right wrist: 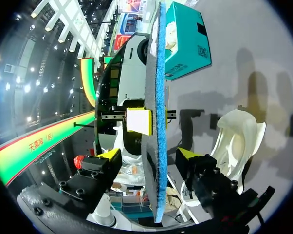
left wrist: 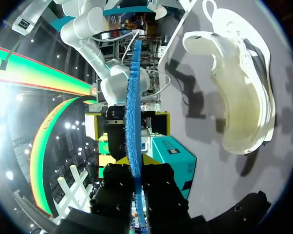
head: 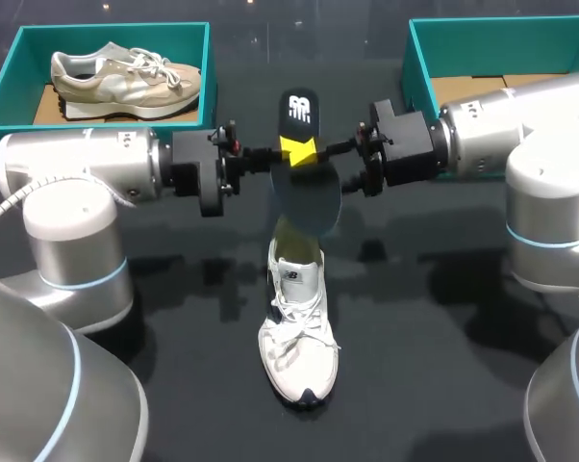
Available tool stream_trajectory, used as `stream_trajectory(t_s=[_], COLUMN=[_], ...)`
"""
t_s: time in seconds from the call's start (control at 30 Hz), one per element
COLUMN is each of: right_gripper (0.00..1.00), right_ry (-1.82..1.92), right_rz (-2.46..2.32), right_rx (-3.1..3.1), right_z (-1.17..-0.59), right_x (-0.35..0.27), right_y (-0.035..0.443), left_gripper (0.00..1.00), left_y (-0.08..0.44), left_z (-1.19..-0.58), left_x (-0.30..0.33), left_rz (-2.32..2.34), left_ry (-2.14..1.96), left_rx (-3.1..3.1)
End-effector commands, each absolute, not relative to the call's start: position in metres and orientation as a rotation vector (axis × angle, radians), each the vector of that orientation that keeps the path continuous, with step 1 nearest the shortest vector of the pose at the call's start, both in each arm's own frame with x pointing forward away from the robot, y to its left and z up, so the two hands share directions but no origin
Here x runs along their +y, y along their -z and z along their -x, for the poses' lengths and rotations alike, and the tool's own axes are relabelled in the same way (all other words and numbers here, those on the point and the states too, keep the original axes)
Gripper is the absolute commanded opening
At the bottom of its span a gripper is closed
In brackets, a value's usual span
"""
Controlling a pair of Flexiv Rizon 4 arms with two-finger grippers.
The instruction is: Take the shoe out of the shoebox, open the shoe tongue, remove and reinsert the insole, then place the shoe into the shoebox
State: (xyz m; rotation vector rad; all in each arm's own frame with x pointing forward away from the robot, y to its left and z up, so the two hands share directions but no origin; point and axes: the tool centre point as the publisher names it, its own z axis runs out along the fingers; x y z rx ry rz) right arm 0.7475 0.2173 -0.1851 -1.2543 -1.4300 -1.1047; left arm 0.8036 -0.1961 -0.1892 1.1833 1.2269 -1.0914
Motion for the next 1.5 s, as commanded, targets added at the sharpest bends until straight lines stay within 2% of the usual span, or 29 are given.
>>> stream_trajectory(t_s=[0.03, 0.37, 0.5, 0.9, 0.97, 1.13, 1.23, 1.43, 1.47, 1.5], right_gripper=[0.46, 0.43, 0.36, 0.37, 0.34, 0.18, 0.00, 0.00, 0.00, 0.00], right_ry=[1.107, 1.123, 1.126, 1.135, 1.135, 1.137, 1.138, 1.138, 1.139, 1.140], right_rz=[1.257, 1.284, 1.282, 1.265, 1.263, 1.257, 1.256, 1.257, 1.258, 1.260], right_rx=[-1.420, -1.390, -1.387, -1.394, -1.394, -1.393, -1.393, -1.399, -1.400, -1.401], right_z=[-0.753, -0.759, -0.760, -0.758, -0.757, -0.758, -0.758, -0.758, -0.757, -0.757], right_x=[0.224, 0.219, 0.221, 0.224, 0.225, 0.227, 0.227, 0.227, 0.226, 0.225], right_y=[0.191, 0.199, 0.200, 0.199, 0.199, 0.200, 0.200, 0.198, 0.198, 0.198], left_gripper=[0.00, 0.00, 0.00, 0.00, 0.00, 0.00, 0.00, 0.00, 0.15, 0.66], left_y=[0.189, 0.188, 0.190, 0.200, 0.200, 0.201, 0.202, 0.204, 0.203, 0.202], left_z=[-0.807, -0.813, -0.815, -0.813, -0.813, -0.813, -0.812, -0.810, -0.809, -0.808], left_x=[-0.191, -0.176, -0.175, -0.181, -0.182, -0.184, -0.185, -0.186, -0.185, -0.182], left_rz=[-1.184, -1.178, -1.181, -1.190, -1.188, -1.186, -1.187, -1.193, -1.196, -1.197], left_ry=[1.096, 1.097, 1.095, 1.089, 1.087, 1.083, 1.083, 1.081, 1.086, 1.092], left_rx=[1.218, 1.215, 1.215, 1.222, 1.222, 1.222, 1.223, 1.230, 1.235, 1.236])
